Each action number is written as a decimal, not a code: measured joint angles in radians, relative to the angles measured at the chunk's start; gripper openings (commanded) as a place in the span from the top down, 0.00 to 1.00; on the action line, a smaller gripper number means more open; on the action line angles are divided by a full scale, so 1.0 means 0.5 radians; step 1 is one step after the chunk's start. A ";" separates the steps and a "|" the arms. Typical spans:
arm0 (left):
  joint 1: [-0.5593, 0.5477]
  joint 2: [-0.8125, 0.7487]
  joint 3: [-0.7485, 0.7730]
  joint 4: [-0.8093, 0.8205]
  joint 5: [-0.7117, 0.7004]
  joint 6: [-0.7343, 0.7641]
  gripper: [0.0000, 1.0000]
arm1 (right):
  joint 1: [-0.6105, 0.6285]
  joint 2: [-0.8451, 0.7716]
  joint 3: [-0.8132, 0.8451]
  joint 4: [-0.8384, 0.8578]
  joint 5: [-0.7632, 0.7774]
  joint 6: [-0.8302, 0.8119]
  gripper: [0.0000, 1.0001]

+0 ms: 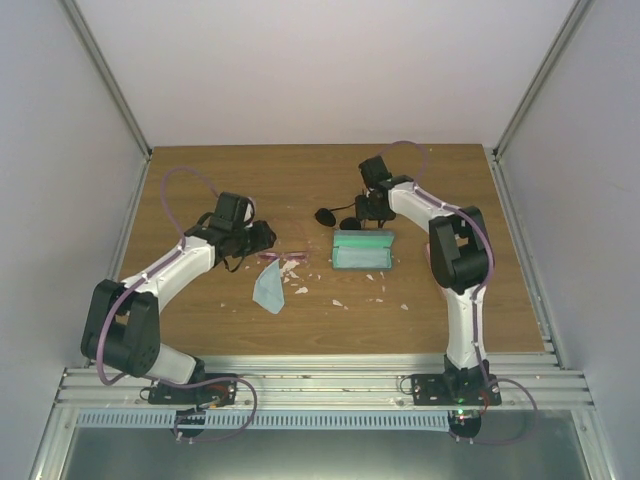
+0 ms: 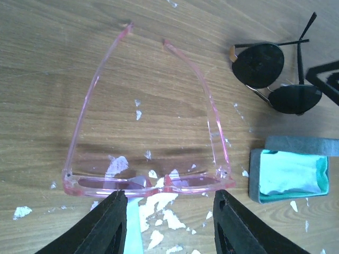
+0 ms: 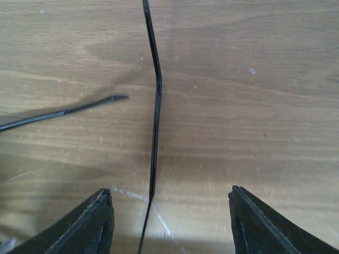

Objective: Organize the sunglasses
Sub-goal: Pick up the sunglasses from the center of the board.

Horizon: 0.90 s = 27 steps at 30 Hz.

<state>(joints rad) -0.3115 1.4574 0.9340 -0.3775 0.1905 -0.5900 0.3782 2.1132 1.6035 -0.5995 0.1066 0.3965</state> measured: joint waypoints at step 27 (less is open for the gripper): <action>0.001 -0.034 -0.040 0.016 0.134 -0.002 0.53 | -0.095 0.420 0.513 -0.233 0.037 -0.051 0.99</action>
<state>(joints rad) -0.3111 1.4406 0.9138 -0.3695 0.2573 -0.5907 0.3309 2.3234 1.8603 -0.7158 0.1249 0.3710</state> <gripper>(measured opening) 0.462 0.014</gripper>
